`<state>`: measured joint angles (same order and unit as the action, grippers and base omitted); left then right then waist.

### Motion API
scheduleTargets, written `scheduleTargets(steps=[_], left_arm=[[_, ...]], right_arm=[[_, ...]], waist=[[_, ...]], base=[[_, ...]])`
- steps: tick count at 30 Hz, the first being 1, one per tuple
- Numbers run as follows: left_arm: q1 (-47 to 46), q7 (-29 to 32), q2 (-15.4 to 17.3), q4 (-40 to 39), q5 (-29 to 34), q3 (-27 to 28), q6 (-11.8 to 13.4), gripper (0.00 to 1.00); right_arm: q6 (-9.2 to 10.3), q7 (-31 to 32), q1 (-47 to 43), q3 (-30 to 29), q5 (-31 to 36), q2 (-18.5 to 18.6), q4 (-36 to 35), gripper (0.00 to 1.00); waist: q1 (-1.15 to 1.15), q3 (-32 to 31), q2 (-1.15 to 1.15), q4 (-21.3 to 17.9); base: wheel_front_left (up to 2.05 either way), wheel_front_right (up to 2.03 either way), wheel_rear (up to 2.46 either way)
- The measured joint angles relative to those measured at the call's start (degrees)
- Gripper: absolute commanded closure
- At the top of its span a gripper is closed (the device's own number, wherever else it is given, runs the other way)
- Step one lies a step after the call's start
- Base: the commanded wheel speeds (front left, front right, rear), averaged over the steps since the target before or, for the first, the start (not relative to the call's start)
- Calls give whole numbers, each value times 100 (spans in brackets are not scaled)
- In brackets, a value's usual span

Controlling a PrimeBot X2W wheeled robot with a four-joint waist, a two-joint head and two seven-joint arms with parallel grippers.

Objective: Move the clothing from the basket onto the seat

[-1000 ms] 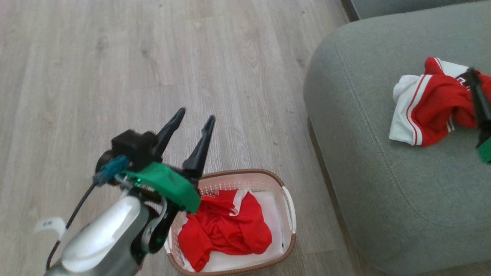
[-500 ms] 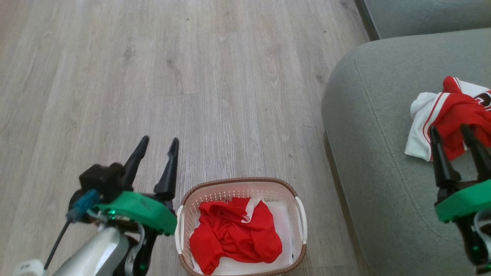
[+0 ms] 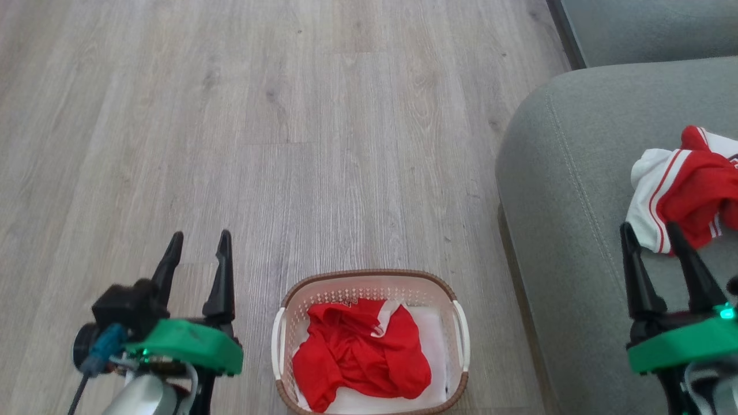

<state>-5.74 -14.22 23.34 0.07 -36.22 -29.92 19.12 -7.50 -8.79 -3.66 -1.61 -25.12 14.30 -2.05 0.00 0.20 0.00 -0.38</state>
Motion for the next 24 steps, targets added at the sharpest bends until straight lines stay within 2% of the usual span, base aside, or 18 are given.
scheduleTargets(steps=[8,24], left_arm=[[302,0,-283,10,467,417,-157,0],[576,-5,-764,237,901,926,-738,0]], right_arm=[[0,-334,-186,165,1,-185,143,0],[0,-391,-181,417,2,-187,169,0]], waist=[[0,-2,0,53],[0,1,0,37]], base=[[0,0,0],[0,0,0]])
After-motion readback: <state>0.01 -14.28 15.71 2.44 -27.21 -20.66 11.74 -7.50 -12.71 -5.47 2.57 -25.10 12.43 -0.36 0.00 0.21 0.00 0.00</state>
